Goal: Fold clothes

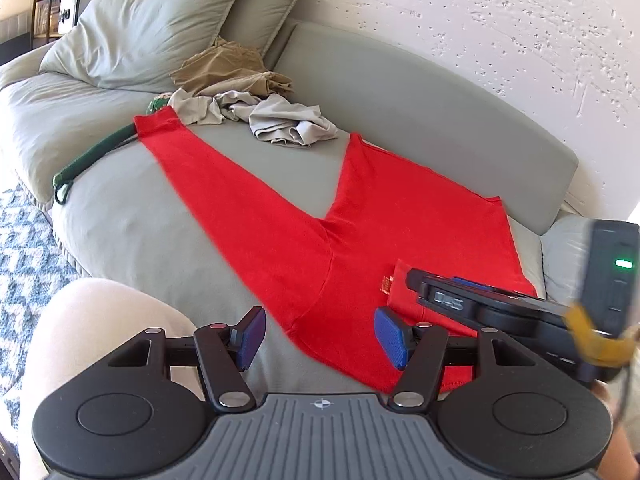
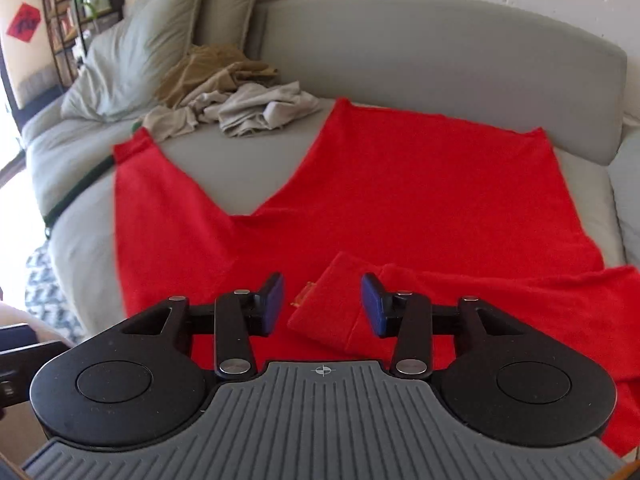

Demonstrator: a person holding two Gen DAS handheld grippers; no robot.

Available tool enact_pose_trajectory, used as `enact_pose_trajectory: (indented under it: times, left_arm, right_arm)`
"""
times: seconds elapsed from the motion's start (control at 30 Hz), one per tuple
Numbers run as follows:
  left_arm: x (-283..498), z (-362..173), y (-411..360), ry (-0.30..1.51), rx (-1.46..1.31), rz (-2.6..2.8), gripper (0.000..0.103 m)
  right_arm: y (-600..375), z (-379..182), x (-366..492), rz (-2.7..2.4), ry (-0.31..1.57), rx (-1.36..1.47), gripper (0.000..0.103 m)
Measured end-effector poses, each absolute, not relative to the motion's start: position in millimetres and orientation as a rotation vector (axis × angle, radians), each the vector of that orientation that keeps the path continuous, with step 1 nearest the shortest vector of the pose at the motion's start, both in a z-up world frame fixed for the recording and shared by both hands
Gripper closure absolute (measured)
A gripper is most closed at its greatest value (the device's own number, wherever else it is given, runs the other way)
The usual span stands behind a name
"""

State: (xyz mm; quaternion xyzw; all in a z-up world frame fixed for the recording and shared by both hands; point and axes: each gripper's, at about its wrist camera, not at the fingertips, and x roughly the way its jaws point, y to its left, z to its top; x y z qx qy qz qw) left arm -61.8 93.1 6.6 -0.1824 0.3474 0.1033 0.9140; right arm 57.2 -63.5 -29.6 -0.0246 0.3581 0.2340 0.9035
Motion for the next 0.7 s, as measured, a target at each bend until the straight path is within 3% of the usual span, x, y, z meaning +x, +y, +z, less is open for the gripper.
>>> enact_pose_trajectory:
  times: [0.2,0.5,0.7]
  left_arm:
    - [-43.7,-11.8,85.2,0.753,-0.406,0.160,0.044]
    - [44.5,-53.3,79.5,0.860,-0.487,0.014,0.053]
    - [79.4,-66.0,78.0,0.903,-0.584,-0.021,0.052]
  right_arm:
    - [-155.0,-13.6,20.0,0.494,0.743,0.157,0.041]
    - [-256.4,-54.7,-7.4,0.353,0.594,0.380,0.047]
    - [-270.3,-75.1,10.3,0.374,0.649,0.478,0.050]
